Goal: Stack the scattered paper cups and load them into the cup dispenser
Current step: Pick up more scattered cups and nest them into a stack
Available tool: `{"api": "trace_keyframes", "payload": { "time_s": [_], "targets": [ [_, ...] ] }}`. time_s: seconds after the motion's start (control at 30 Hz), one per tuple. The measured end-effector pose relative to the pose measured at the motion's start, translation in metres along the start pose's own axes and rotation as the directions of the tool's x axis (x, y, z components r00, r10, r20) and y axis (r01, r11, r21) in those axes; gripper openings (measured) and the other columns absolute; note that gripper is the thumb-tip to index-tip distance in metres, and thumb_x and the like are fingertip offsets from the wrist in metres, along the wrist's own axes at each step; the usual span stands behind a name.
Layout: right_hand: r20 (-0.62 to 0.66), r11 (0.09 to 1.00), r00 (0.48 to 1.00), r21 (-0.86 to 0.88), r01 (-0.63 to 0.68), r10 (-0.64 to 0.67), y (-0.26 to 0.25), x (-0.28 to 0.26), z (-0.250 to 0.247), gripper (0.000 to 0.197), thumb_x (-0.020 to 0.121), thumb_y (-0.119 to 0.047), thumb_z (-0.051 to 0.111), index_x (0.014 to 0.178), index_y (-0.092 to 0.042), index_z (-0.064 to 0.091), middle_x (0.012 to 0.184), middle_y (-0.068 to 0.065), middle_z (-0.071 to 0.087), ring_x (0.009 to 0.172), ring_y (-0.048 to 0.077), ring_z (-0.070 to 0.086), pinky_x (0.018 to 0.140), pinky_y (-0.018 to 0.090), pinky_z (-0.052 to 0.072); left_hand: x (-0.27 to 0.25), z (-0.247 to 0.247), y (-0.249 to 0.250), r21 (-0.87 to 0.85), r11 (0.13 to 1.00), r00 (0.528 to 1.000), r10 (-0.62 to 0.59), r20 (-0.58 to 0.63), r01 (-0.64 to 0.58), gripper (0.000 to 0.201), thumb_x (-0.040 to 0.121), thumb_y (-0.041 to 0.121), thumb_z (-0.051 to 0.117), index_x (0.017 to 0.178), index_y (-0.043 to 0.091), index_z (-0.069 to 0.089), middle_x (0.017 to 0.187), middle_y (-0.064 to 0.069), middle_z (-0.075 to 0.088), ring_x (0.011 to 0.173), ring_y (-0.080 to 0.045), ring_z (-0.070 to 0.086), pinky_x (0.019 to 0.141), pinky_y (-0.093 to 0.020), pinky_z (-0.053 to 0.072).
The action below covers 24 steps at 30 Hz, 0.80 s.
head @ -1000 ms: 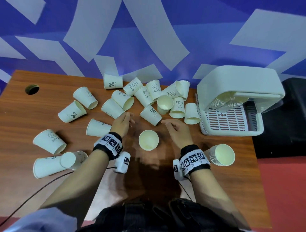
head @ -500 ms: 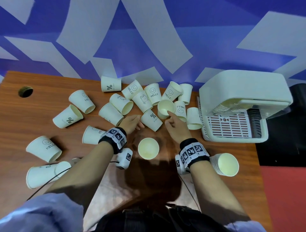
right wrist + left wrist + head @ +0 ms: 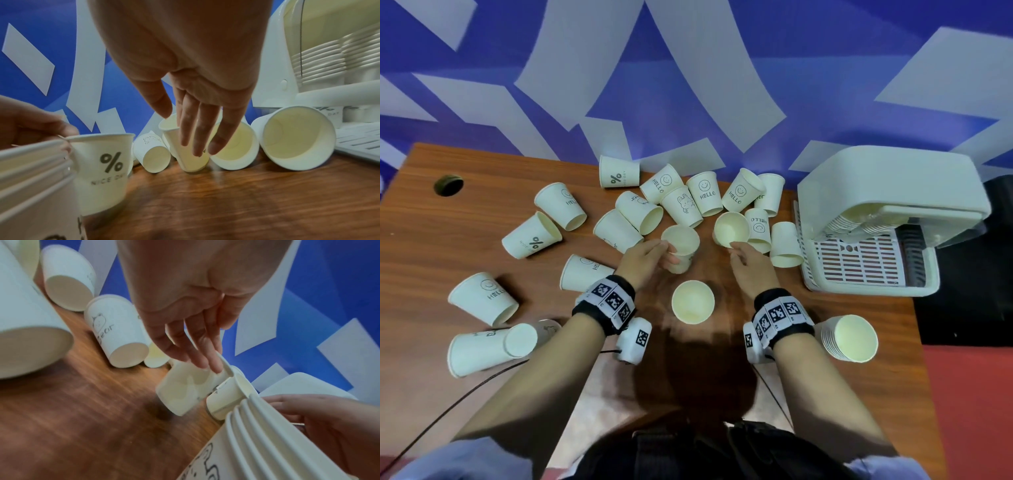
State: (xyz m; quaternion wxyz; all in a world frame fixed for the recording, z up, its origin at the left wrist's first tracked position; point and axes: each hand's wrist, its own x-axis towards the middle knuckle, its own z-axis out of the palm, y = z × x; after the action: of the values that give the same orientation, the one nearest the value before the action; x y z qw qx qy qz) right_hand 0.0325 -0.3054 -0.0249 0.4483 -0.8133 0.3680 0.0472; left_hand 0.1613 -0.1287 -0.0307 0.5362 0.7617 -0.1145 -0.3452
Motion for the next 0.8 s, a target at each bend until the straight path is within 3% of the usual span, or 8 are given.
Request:
{"api": "trace_keyframes", "payload": {
  "time_s": [0.1, 0.17, 0.27, 0.4, 0.5, 0.63, 0.73, 0.8],
  "targets": [
    [-0.037, 1.000, 0.999, 0.027, -0.006, 0.007, -0.001, -0.006, -0.001, 0.036, 0.097, -0.019, 0.045, 0.132, -0.014, 0.054, 0.128, 0.005, 0.063, 0.121, 0.019, 0.055, 0.096, 0.020, 0.035, -0.016, -0.008, 0.003, 0.031, 0.996, 0.993, 0.091, -0.076, -0.089, 0.026, 0.096, 0.016, 0.045, 0.084, 0.008, 0.066, 0.064, 0.010, 0.068, 0.059, 0.004, 0.059, 0.064, -0.007, 0.044],
    [-0.047, 0.999, 0.999, 0.037, -0.010, 0.012, 0.000, -0.009, -0.001, 0.036, 0.097, -0.020, 0.045, 0.131, -0.015, 0.055, 0.127, 0.005, 0.064, 0.119, 0.019, 0.055, 0.096, 0.021, 0.036, -0.026, -0.013, 0.007, -0.008, 0.991, 0.988, 0.132, -0.086, -0.133, 0.026, 0.095, 0.015, 0.046, 0.082, 0.007, 0.067, 0.064, 0.006, 0.069, 0.066, -0.006, 0.060, 0.071, -0.015, 0.047],
    [-0.063, 0.999, 0.998, 0.053, -0.012, 0.015, 0.001, -0.014, -0.002, 0.035, 0.097, -0.021, 0.046, 0.130, -0.015, 0.056, 0.127, 0.005, 0.064, 0.119, 0.019, 0.056, 0.099, 0.024, 0.039, -0.047, -0.018, 0.018, -0.089, 0.976, 0.976, 0.189, -0.110, -0.199, 0.029, 0.095, 0.012, 0.046, 0.078, 0.004, 0.067, 0.065, 0.003, 0.070, 0.068, -0.010, 0.059, 0.069, -0.015, 0.048],
    [-0.120, 0.997, 0.993, 0.077, 0.017, -0.007, 0.004, -0.021, -0.006, 0.030, 0.096, -0.020, 0.048, 0.124, -0.014, 0.061, 0.121, 0.005, 0.068, 0.116, 0.019, 0.058, 0.095, 0.023, 0.040, -0.077, -0.018, 0.031, -0.169, 0.956, 0.971, 0.230, -0.067, -0.238, 0.031, 0.096, 0.011, 0.044, 0.080, -0.006, 0.065, 0.072, -0.021, 0.067, 0.070, -0.017, 0.060, 0.070, -0.017, 0.047],
    [-0.163, 0.994, 0.986, 0.096, 0.060, -0.043, 0.004, -0.027, -0.012, 0.026, 0.096, -0.020, 0.049, 0.114, -0.014, 0.066, 0.112, 0.003, 0.071, 0.107, 0.016, 0.061, 0.087, 0.021, 0.039, -0.093, -0.017, 0.034, -0.224, 0.943, 0.969, 0.246, -0.023, -0.245, 0.031, 0.095, 0.010, 0.045, 0.077, -0.005, 0.065, 0.066, -0.016, 0.065, 0.066, -0.016, 0.059, 0.068, -0.016, 0.046],
    [-0.256, 0.981, 0.965, 0.165, 0.105, -0.060, 0.003, -0.036, -0.019, 0.022, 0.094, -0.018, 0.048, 0.096, -0.018, 0.070, 0.101, -0.003, 0.073, 0.098, 0.012, 0.061, 0.087, 0.026, 0.045, -0.104, -0.013, 0.027, -0.225, 0.945, 0.968, 0.249, 0.022, -0.238, 0.033, 0.095, 0.006, 0.044, 0.074, -0.007, 0.065, 0.061, -0.010, 0.066, 0.065, -0.022, 0.059, 0.067, -0.020, 0.048],
    [-0.303, 0.958, 0.950, 0.243, 0.153, -0.074, -0.002, -0.045, -0.024, 0.024, 0.093, -0.017, 0.049, 0.082, -0.031, 0.067, 0.096, -0.004, 0.074, 0.095, 0.005, 0.061, 0.080, 0.016, 0.043, -0.107, -0.008, 0.019, -0.167, 0.963, 0.973, 0.223, 0.052, -0.212, 0.033, 0.096, 0.006, 0.043, 0.076, -0.009, 0.065, 0.062, -0.015, 0.065, 0.064, -0.020, 0.060, 0.068, -0.018, 0.049],
    [-0.322, 0.927, 0.944, 0.327, 0.183, -0.073, -0.007, -0.052, -0.027, 0.025, 0.093, -0.015, 0.052, 0.079, -0.029, 0.068, 0.091, -0.003, 0.075, 0.092, -0.001, 0.063, 0.077, 0.009, 0.042, -0.106, -0.004, 0.012, -0.090, 0.974, 0.973, 0.214, 0.082, -0.207, 0.032, 0.096, 0.009, 0.044, 0.077, -0.004, 0.066, 0.065, -0.016, 0.065, 0.064, -0.018, 0.060, 0.069, -0.020, 0.049]
  ]
}}
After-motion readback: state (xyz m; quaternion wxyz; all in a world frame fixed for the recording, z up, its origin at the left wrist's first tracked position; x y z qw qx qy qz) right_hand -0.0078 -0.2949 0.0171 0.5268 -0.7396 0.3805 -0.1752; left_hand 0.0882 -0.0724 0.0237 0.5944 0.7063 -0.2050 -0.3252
